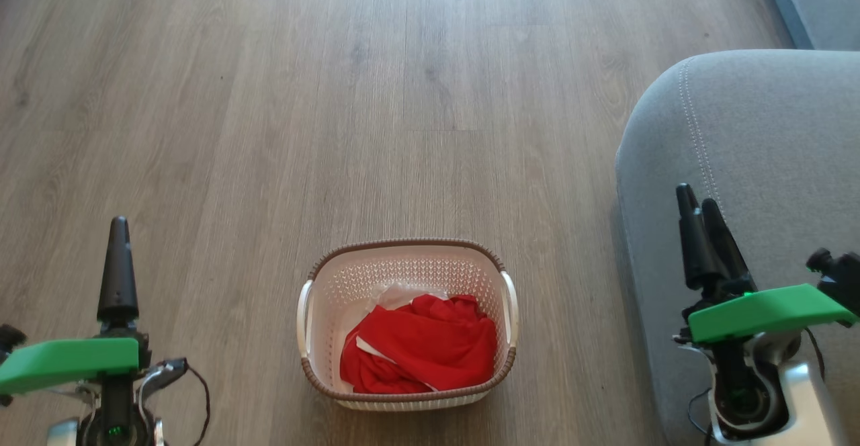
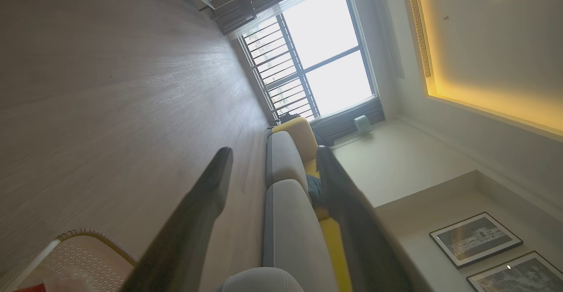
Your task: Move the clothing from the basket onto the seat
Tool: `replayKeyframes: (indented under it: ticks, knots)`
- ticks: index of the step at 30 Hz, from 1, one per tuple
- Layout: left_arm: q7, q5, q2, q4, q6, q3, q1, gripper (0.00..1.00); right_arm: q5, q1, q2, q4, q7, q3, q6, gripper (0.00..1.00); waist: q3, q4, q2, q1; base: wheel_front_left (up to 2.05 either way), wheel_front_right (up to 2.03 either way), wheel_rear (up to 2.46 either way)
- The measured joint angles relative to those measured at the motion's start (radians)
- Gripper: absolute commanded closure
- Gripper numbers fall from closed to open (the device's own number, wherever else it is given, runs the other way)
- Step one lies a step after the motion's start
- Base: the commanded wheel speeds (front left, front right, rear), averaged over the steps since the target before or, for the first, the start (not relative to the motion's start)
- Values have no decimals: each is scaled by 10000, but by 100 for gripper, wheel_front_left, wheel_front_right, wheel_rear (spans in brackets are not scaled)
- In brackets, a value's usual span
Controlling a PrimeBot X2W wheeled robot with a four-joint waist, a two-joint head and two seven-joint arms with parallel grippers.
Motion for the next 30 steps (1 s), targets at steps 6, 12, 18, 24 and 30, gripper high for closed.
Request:
replayKeyframes:
  ticks: [6,12,18,24,30]
  knots:
    - [-176,1141,0,-594,17,-59,1,0,-1091,-26,0,-337,-217,253,0,0,23,41,0,0,0,0,0]
    - [-357,2408,2,-1327,468,-619,2,0,-2293,-252,-2,-637,-412,554,0,0,54,81,0,0,0,0,0]
    - [-525,3906,8,-1908,855,-1325,3,0,-3302,-263,-4,-869,-556,732,0,0,82,121,0,0,0,0,0]
    - [-671,5457,17,-1983,1264,-2090,28,0,-4172,-259,-8,-984,-742,752,0,0,80,164,0,0,0,0,0]
    - [-832,6805,23,-1983,1783,-2729,34,0,-4938,-186,-8,-780,-901,713,0,0,51,196,0,0,0,0,0]
